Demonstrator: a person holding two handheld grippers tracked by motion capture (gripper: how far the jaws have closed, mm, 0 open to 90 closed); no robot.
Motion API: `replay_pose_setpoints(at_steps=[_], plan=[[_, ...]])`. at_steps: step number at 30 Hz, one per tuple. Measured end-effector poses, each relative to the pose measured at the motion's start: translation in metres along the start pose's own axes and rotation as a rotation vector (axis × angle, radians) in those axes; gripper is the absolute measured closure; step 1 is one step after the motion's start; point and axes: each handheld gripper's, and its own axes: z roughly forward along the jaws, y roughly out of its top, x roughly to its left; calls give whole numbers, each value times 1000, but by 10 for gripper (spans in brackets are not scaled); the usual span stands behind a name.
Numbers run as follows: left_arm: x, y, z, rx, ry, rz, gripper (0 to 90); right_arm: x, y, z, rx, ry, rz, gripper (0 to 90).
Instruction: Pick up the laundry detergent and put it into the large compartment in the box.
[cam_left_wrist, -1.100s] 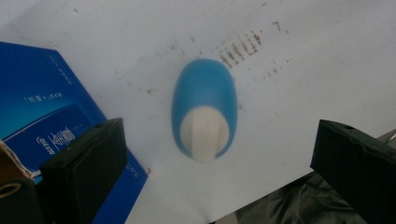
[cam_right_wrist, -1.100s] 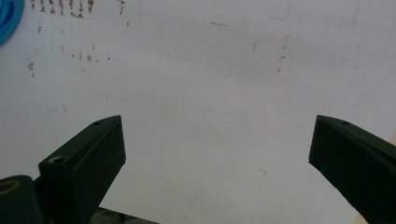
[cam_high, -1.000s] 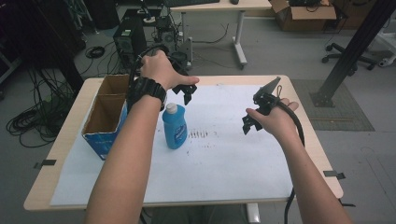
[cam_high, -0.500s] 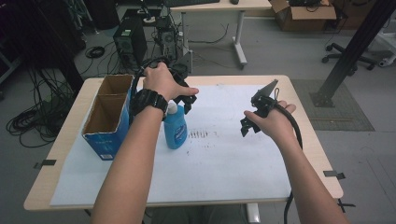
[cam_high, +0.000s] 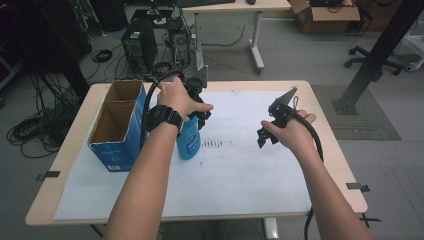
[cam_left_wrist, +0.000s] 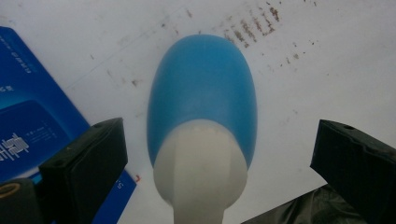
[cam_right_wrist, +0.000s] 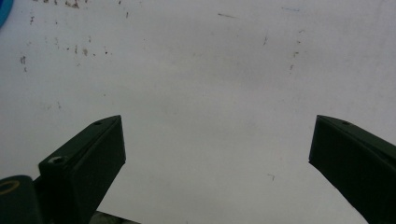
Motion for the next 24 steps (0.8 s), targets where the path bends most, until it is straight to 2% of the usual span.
replay_pose_setpoints(at_steps=[10,24], plan=[[2,-2,16,18,-1,1,40,0,0,4,0,3,-2,39],[1,-2,29,23,2,2,40,1,1,7,3,5,-4,39]])
